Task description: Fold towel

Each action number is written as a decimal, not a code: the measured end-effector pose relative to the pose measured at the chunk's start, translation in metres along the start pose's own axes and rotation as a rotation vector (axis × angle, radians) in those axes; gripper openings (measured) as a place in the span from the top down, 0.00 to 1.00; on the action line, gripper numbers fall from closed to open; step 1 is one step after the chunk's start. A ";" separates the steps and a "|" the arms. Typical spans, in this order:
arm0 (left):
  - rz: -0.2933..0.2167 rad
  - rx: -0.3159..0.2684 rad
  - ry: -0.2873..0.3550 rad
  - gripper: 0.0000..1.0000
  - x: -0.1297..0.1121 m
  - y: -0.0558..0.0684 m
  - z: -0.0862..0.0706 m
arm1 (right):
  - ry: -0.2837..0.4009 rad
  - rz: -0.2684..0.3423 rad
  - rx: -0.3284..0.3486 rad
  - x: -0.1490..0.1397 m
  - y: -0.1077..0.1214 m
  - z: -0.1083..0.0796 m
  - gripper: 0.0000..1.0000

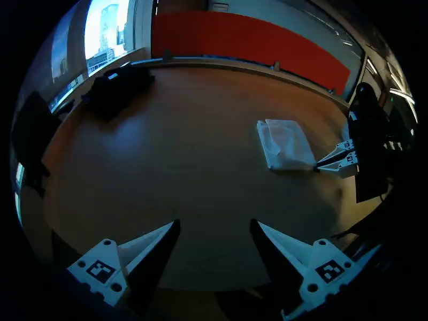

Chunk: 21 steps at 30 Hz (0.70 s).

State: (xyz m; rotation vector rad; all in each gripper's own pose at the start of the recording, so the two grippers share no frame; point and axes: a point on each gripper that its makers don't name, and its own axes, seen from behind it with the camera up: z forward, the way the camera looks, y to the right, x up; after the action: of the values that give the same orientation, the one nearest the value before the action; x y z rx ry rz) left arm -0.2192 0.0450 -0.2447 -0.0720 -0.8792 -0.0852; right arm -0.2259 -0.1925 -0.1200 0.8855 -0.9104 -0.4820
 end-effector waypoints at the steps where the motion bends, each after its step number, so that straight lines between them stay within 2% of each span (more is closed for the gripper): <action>1: 0.001 0.000 0.000 0.03 0.000 0.000 0.000 | 0.002 0.004 -0.002 0.000 0.000 0.000 0.95; 6: 0.004 -0.003 0.002 0.03 -0.001 0.000 -0.001 | 0.010 0.022 -0.006 0.001 0.002 -0.003 0.96; 11: 0.007 -0.008 0.005 0.03 0.000 0.000 -0.001 | 0.026 0.008 -0.015 0.009 0.006 -0.012 0.96; 15: 0.012 -0.012 0.011 0.03 0.002 0.000 0.000 | 0.046 -0.015 -0.020 0.024 0.012 -0.024 0.96; 21: 0.021 -0.022 0.029 0.03 0.010 0.003 0.000 | 0.108 -0.049 -0.048 0.062 0.025 -0.043 0.96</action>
State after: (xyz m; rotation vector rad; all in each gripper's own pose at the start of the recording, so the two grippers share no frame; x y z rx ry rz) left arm -0.2128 0.0479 -0.2370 -0.1001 -0.8488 -0.0762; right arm -0.1565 -0.2017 -0.0832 0.8837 -0.7777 -0.4916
